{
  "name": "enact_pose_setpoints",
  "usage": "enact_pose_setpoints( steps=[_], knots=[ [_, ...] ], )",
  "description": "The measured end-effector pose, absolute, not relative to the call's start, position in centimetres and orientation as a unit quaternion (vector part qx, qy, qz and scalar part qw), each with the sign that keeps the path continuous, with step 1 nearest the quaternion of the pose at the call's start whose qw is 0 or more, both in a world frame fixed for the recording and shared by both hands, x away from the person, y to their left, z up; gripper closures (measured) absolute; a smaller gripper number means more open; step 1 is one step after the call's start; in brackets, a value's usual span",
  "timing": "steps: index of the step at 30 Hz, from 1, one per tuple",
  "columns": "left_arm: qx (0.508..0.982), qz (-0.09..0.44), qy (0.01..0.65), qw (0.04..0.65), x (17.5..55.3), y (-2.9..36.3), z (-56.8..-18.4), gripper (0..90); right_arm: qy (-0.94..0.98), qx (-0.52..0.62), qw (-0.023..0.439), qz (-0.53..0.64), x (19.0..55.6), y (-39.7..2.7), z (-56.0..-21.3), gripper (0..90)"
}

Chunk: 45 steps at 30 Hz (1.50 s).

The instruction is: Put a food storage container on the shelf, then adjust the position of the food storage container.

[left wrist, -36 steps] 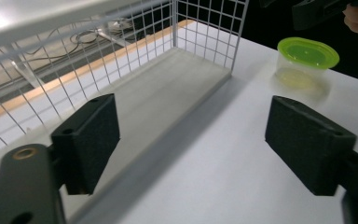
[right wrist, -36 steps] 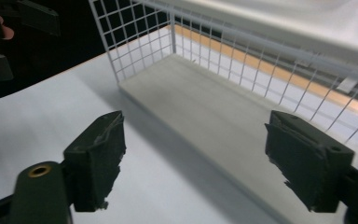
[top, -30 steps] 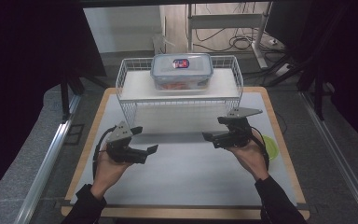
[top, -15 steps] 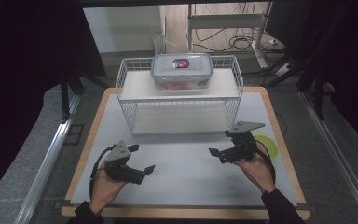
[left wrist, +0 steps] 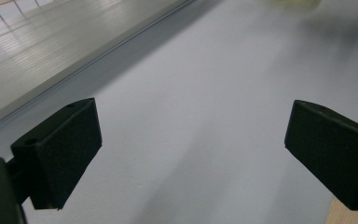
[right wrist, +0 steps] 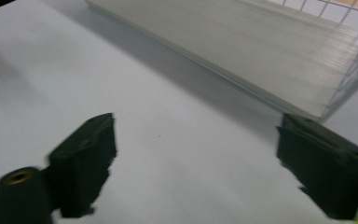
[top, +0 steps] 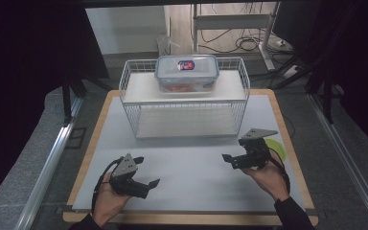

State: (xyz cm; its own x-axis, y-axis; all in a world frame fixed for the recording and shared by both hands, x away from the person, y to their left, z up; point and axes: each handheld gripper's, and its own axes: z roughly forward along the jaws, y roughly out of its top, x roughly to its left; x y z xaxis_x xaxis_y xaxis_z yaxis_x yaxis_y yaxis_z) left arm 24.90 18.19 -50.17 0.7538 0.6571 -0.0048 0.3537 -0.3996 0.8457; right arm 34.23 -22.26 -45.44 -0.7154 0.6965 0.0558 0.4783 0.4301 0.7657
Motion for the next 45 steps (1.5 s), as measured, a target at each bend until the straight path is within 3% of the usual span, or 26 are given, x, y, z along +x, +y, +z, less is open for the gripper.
enact_pose_setpoints(
  steps=[2, 3, 6, 16, 24, 38, 45],
  knots=[
    [0.822, 0.171, 0.304, 0.450, 24.8, 18.0, -50.4, 4.6, 0.828, 0.364, 0.127, 0.407, 34.4, -23.0, -45.3, 32.3],
    [0.823, 0.174, 0.302, 0.448, 24.7, 18.0, -50.5, 4.6, 0.828, 0.364, 0.127, 0.407, 34.4, -23.0, -45.3, 32.3],
    [0.826, 0.179, 0.301, 0.442, 24.7, 17.9, -50.7, 5.3, 0.831, 0.366, 0.131, 0.398, 34.4, -23.5, -45.3, 46.3],
    [0.819, 0.171, 0.311, 0.451, 25.0, 18.3, -51.2, 2.1, 0.815, 0.400, 0.140, 0.395, 34.8, -25.2, -44.9, 57.7],
    [0.821, 0.171, 0.310, 0.447, 25.2, 18.2, -51.5, 1.7, 0.800, 0.432, 0.175, 0.378, 35.3, -28.3, -44.8, 87.8],
    [0.820, 0.161, 0.318, 0.449, 25.4, 18.3, -51.8, 1.0, 0.743, 0.521, 0.233, 0.349, 35.8, -35.4, -44.9, 89.7],
    [0.824, 0.160, 0.318, 0.440, 25.4, 18.2, -51.9, 1.2, 0.741, 0.538, 0.238, 0.324, 36.0, -36.4, -45.7, 89.7]
  ],
)
